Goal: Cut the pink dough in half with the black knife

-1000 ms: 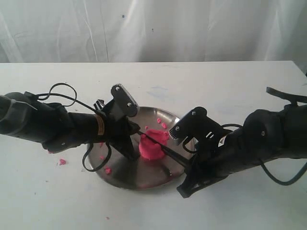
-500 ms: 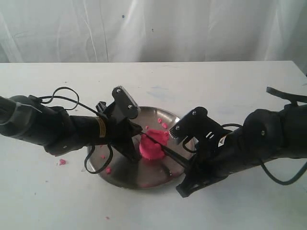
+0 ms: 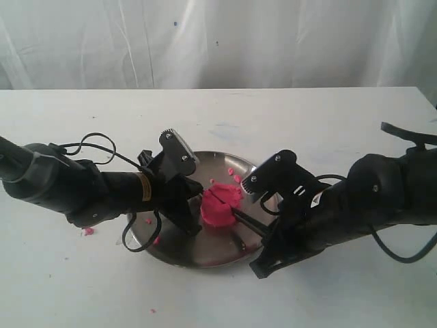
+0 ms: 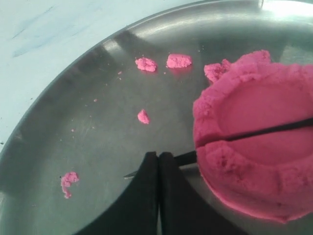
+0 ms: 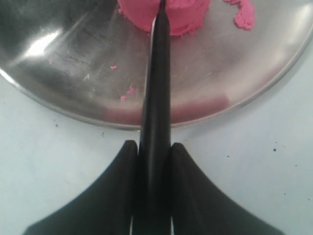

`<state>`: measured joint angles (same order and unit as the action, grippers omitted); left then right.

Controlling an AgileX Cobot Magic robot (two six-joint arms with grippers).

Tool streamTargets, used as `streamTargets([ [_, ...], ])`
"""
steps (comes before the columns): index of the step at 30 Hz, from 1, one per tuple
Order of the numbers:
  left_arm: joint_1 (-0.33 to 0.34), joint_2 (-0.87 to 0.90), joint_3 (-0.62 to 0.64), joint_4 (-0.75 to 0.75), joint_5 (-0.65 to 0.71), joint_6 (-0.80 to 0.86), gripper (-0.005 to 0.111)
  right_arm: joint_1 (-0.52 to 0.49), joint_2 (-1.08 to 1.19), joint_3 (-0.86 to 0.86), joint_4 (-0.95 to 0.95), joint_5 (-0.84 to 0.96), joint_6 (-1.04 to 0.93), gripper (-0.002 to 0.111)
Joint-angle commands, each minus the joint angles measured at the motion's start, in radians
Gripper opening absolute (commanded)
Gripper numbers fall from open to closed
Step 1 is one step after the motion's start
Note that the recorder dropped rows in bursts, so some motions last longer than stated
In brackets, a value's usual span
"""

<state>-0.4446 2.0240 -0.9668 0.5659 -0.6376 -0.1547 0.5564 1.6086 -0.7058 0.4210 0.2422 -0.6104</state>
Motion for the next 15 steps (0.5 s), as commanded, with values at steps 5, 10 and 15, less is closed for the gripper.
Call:
streamTargets([
  [5,-0.006,0.024,0.009,0.018,0.067,0.005,0.000,0.001,0.010,-0.001,-0.008,0.006,-0.003,0.000],
  [10,-0.006,0.024,0.009,0.018,0.067,0.005,0.000,0.001,0.042,-0.001,-0.014,0.003,-0.003,0.000],
  [15,-0.006,0.024,0.009,0.018,0.067,0.005,0.000,0.001,0.059,-0.001,-0.014,0.003,-0.003,0.000],
])
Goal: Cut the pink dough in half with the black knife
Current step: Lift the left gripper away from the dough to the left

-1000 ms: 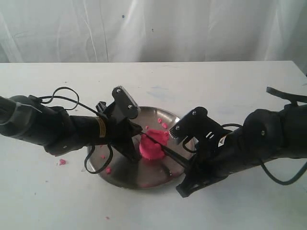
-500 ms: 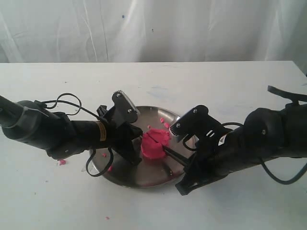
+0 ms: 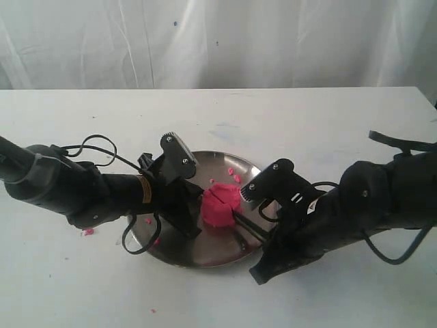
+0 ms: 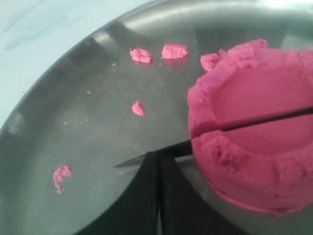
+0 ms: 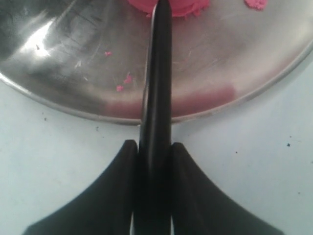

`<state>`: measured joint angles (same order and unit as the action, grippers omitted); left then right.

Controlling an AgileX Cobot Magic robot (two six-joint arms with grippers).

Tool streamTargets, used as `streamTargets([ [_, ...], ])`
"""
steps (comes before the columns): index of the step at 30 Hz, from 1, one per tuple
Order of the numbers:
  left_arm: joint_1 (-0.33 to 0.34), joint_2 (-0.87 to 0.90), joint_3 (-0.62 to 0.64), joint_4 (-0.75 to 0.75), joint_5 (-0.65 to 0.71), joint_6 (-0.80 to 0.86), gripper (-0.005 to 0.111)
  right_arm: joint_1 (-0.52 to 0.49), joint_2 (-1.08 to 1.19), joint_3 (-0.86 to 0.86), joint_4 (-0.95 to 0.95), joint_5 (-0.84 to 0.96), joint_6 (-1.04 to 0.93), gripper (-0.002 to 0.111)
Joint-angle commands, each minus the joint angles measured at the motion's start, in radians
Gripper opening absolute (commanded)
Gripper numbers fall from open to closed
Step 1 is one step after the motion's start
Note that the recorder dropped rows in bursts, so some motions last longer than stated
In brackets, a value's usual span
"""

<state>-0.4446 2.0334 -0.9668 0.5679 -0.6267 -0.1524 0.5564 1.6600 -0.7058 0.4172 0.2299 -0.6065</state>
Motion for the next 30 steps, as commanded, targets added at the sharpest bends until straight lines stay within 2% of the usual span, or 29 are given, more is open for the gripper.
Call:
streamTargets([
  [1,-0.006,0.014,0.009,0.016,0.054,0.003,0.000,0.001,0.007,-0.001,-0.010,0.015,-0.007,0.000],
  [11,-0.006,0.012,0.009,0.016,0.064,0.008,0.000,0.001,0.005,-0.003,-0.010,0.008,-0.007,0.000],
  [13,-0.006,-0.040,0.009,0.016,0.105,0.165,0.000,0.001,0.005,-0.003,-0.010,0.010,-0.007,0.000],
  [14,-0.006,-0.061,0.009,0.016,0.133,0.179,0.000,0.001,0.005,-0.003,-0.010,0.012,-0.007,0.000],
  [18,-0.006,-0.174,0.009,0.016,0.293,0.145,0.000,0.001,0.005,-0.003,-0.010,0.012,-0.007,0.000],
  [21,-0.008,-0.290,0.011,0.016,0.440,-0.170,0.000,0.001,0.005,-0.003,-0.010,-0.004,-0.007,0.000],
  [22,-0.008,-0.325,0.011,0.016,0.550,-0.340,0.000,0.001,0.005,-0.003,-0.010,-0.006,-0.007,0.000],
  [24,-0.010,-0.369,0.011,0.016,0.781,-0.466,0.000,0.001,0.005,-0.005,-0.010,-0.010,-0.007,0.000],
  [26,-0.010,-0.375,0.011,-0.037,1.039,-0.432,0.000,0.001,0.005,-0.007,-0.010,-0.017,-0.007,0.000],
  [27,-0.010,-0.375,0.011,-0.087,1.126,-0.376,0.000,0.001,0.005,-0.008,-0.010,-0.019,-0.007,0.000],
  [28,-0.010,-0.375,0.011,-0.178,1.181,-0.271,0.000,0.001,0.005,-0.014,-0.010,-0.021,-0.007,0.000],
  [30,-0.010,-0.375,0.011,-0.304,1.157,-0.137,0.000,0.001,0.005,-0.014,-0.008,-0.016,-0.007,0.000],
])
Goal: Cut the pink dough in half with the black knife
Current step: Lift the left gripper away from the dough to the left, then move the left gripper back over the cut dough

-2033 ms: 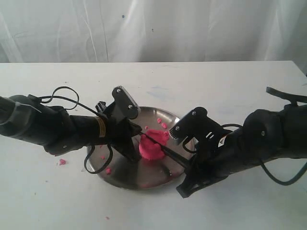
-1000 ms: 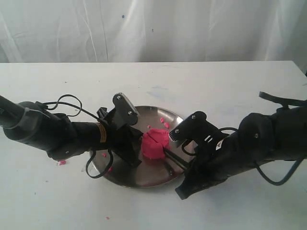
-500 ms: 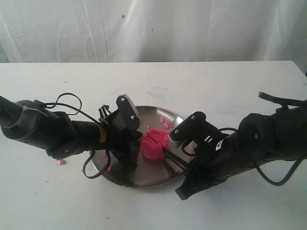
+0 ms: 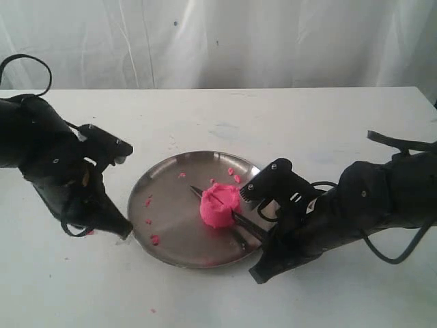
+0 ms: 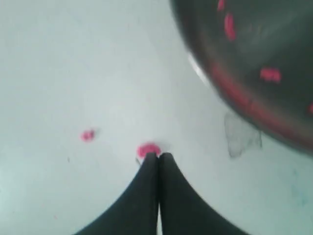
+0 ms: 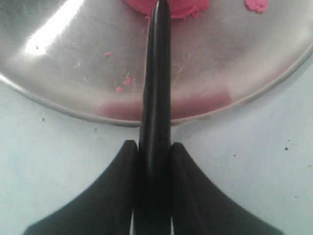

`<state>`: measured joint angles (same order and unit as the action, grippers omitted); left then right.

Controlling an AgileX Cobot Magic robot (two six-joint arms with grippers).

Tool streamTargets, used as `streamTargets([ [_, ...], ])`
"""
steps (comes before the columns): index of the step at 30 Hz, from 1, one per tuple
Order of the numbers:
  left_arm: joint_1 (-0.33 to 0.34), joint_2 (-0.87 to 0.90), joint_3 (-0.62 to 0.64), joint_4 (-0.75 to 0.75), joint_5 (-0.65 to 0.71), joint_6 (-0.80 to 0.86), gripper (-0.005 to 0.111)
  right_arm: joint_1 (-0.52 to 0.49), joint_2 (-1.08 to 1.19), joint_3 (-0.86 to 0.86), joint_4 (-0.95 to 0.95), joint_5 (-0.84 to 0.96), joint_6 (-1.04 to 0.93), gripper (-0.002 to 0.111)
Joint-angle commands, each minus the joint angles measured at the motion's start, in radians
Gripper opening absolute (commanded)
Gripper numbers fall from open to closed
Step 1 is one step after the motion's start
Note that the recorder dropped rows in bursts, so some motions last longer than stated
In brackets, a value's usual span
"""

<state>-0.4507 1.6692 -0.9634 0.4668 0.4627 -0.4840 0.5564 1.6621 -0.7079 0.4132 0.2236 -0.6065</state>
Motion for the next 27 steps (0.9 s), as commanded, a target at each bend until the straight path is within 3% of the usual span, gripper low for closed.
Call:
streamTargets([
  [1,-0.004,-0.011,0.008,-0.274,0.048,0.244,0.000,0.001,0.003,-0.012,-0.004,-0.001,-0.007,0.000],
  [5,-0.017,-0.011,0.008,-0.480,-0.046,0.459,0.000,0.001,0.003,-0.012,-0.004,0.004,-0.007,0.000],
  [8,-0.021,-0.011,0.008,-0.512,-0.144,0.557,0.000,0.001,0.003,-0.012,-0.002,0.002,-0.007,0.000],
  [17,-0.019,0.073,0.008,-0.512,-0.662,0.559,0.000,0.001,0.003,-0.012,0.005,0.000,0.071,0.000],
  [21,-0.019,0.136,0.008,-0.512,-0.801,0.559,0.000,0.001,0.003,-0.012,0.005,0.011,0.071,0.000],
  [24,-0.021,0.187,0.008,-0.454,-0.806,0.558,0.000,0.001,0.003,-0.012,0.005,0.006,0.071,0.000],
  [27,-0.021,0.227,0.008,-0.199,-0.857,0.427,0.000,0.001,0.003,-0.012,0.005,0.000,0.071,0.000],
])
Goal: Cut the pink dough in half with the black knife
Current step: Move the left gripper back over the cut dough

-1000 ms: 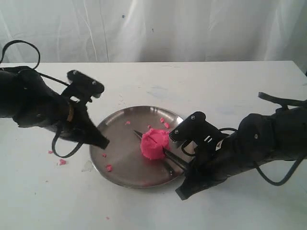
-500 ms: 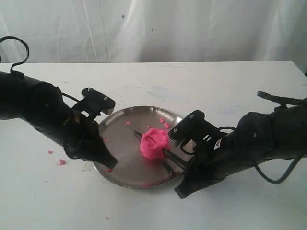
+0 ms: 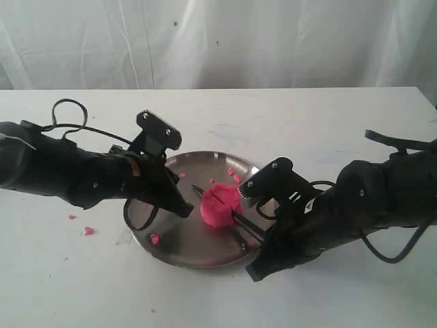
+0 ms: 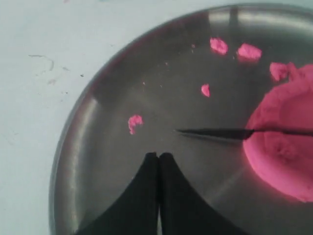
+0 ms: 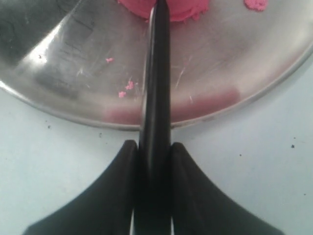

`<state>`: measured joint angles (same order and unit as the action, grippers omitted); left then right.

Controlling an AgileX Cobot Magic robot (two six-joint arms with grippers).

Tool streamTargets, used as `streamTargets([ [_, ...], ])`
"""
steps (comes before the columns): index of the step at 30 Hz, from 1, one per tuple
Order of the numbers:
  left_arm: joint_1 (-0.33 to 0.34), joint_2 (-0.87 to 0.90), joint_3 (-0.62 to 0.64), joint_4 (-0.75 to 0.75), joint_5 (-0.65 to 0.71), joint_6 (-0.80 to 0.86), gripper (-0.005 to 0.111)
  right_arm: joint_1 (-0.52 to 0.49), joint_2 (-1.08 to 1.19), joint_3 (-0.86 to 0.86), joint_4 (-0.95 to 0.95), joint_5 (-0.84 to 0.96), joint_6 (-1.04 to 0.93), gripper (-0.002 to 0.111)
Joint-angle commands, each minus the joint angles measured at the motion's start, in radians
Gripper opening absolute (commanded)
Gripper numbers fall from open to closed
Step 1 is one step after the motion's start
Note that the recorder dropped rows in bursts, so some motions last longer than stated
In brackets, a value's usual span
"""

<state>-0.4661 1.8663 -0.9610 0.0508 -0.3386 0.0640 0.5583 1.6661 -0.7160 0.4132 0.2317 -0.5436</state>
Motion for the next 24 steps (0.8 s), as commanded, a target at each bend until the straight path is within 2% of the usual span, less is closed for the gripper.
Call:
streamTargets([
  [1,-0.006,0.029,0.005,0.237,-0.085,-0.173,0.000,-0.001,-0.001,-0.004,0.005,-0.009,0.008,0.000],
  [2,-0.006,0.029,0.005,0.283,-0.149,-0.275,0.000,-0.001,-0.001,-0.004,0.005,-0.009,0.008,0.000],
  [4,-0.006,0.029,0.005,0.360,-0.211,-0.326,0.000,-0.001,-0.001,-0.004,0.005,-0.009,0.008,0.000],
  [8,0.007,0.038,0.005,0.370,-0.255,-0.326,0.000,-0.001,-0.001,-0.004,0.005,-0.011,0.008,0.000],
  [13,0.026,0.130,0.005,0.403,-0.366,-0.363,0.000,-0.001,-0.001,-0.004,0.005,-0.013,0.008,0.000],
  [24,0.026,0.194,0.005,0.431,-0.386,-0.403,0.000,-0.001,-0.001,-0.004,0.005,-0.013,0.008,0.000],
])
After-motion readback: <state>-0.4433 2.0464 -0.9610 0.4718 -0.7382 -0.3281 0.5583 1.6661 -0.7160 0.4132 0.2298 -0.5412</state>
